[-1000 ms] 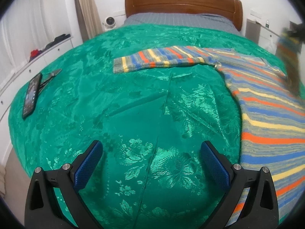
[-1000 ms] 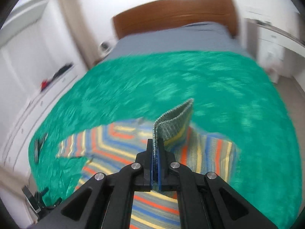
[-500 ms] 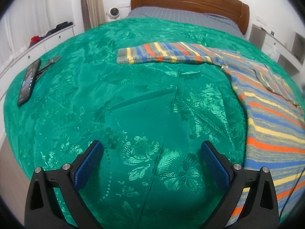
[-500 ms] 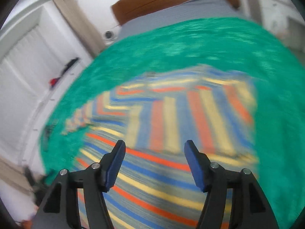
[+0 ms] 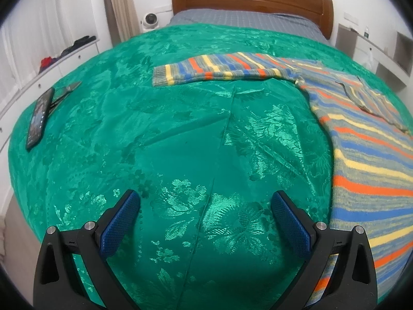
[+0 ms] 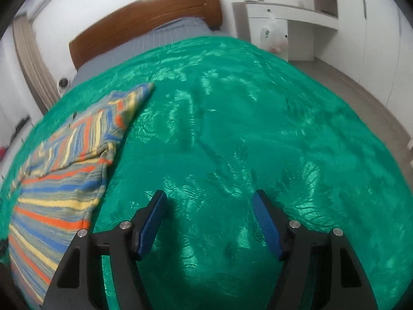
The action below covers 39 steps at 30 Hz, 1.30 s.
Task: Fold small clothes
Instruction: 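Grasp a sleeve cuff with the right tool and fold it across the body, then grasp the other sleeve cuff with the left tool and fold it across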
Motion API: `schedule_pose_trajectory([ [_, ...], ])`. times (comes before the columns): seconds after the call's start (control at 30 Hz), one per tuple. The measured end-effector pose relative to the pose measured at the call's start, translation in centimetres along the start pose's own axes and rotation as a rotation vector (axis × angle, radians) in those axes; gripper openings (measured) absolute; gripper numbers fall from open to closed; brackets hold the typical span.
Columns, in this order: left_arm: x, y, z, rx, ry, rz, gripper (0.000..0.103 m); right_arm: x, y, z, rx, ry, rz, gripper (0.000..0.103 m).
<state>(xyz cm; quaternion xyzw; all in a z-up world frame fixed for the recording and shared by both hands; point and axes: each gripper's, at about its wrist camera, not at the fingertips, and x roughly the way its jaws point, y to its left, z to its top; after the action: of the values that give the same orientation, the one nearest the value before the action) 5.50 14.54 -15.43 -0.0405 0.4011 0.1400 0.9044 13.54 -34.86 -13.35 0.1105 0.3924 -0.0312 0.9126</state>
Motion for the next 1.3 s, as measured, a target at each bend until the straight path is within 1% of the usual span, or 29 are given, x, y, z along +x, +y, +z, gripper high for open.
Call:
schedule_pose_trajectory([
  [0.03, 0.0, 0.0, 0.0, -0.003, 0.001, 0.001, 0.103, 0.2, 0.1, -0.1, -0.005, -0.004, 0.004, 0.073],
  [0.07, 0.1, 0.1, 0.0, -0.004, 0.003, 0.002, 0.103, 0.3, 0.1, -0.3, -0.011, -0.006, 0.011, 0.078],
  [0.1, 0.1, 0.0, -0.1, -0.003, 0.003, 0.003, 0.103, 0.5, 0.2, -0.5, -0.018, -0.010, 0.015, 0.081],
  [0.23, -0.1, -0.2, -0.1, 0.007, 0.004, 0.006, 0.103, 1.0, 0.6, -1.3, -0.024, -0.028, 0.030, 0.085],
  [0.33, -0.5, -0.4, -0.1, -0.006, 0.027, -0.039, 0.103, 1.1, 0.6, -1.4, -0.026, -0.033, 0.042, 0.087],
  [0.43, -0.8, -1.5, 0.3, 0.051, 0.050, -0.082, 0.103, 1.5, 0.7, -1.5, -0.033, -0.032, 0.052, 0.091],
  [0.47, -0.8, -1.6, 1.1, 0.060, 0.053, -0.105, 0.103, 1.5, 0.7, -1.5, -0.033, -0.032, 0.054, 0.092],
  [0.53, -0.8, -1.0, 3.0, 0.037, 0.049, -0.144, 0.102, 1.5, 0.6, -1.6, -0.034, -0.035, 0.057, 0.092],
  [0.6, -0.1, 0.8, 6.2, -0.027, 0.030, -0.160, 0.102, 1.5, 0.5, -1.6, -0.033, -0.037, 0.062, 0.093],
  [0.63, 0.6, 1.8, 7.7, -0.063, 0.035, -0.163, 0.102, 1.5, 0.6, -1.6, -0.033, -0.037, 0.063, 0.093],
  [0.7, 2.7, 4.7, 11.3, -0.169, 0.038, -0.152, 0.102, 1.6, 0.7, -1.7, -0.035, -0.037, 0.063, 0.093],
  [0.77, 4.9, 6.9, 14.1, -0.233, 0.049, -0.140, 0.101, 1.6, 0.8, -1.7, -0.039, -0.036, 0.061, 0.094],
  [0.83, 7.8, 8.5, 16.4, -0.273, 0.093, -0.115, 0.101, 1.6, 0.9, -1.7, -0.043, -0.035, 0.057, 0.094],
  [0.9, 10.4, 9.5, 17.6, -0.299, 0.137, -0.097, 0.096, 1.7, 1.0, -1.7, -0.045, -0.033, 0.053, 0.094],
  [0.97, 12.5, 9.9, 17.9, -0.317, 0.181, -0.094, 0.078, 1.8, 1.1, -1.7, -0.049, -0.032, 0.048, 0.095],
  [1.0, 13.6, 10.0, 17.8, -0.328, 0.211, -0.111, 0.073, 1.8, 1.2, -1.7, -0.051, -0.031, 0.046, 0.095],
  [1.03, 14.5, 10.0, 17.7, -0.337, 0.233, -0.125, 0.057, 1.8, 1.2, -1.7, -0.054, -0.030, 0.043, 0.095],
  [1.07, 14.9, 9.8, 17.6, -0.333, 0.235, -0.132, 0.033, 1.9, 1.3, -1.7, -0.057, -0.029, 0.041, 0.095],
  [1.1, 14.9, 9.8, 17.7, -0.327, 0.224, -0.137, 0.016, 1.9, 1.4, -1.7, -0.059, -0.028, 0.039, 0.096],
  [1.13, 14.8, 9.8, 17.8, -0.328, 0.216, -0.150, 0.002, 2.0, 1.5, -1.7, -0.063, -0.027, 0.035, 0.096],
  [1.17, 14.2, 9.8, 18.1, -0.337, 0.196, -0.158, 0.001, 2.0, 1.5, -1.7, -0.066, -0.027, 0.033, 0.096],
  [1.2, 13.3, 9.7, 18.7, -0.339, 0.161, -0.152, 0.001, 2.0, 1.5, -1.7, -0.067, -0.027, 0.031, 0.096],
  [1.23, 12.2, 9.5, 19.5, -0.333, 0.127, -0.162, 0.001, 2.0, 1.5, -1.7, -0.066, -0.027, 0.032, 0.096],
  [1.3, 9.9, 8.3, 21.5, -0.289, 0.078, -0.157, 0.001, 2.0, 1.5, -1.7, -0.065, -0.030, 0.033, 0.096],
])
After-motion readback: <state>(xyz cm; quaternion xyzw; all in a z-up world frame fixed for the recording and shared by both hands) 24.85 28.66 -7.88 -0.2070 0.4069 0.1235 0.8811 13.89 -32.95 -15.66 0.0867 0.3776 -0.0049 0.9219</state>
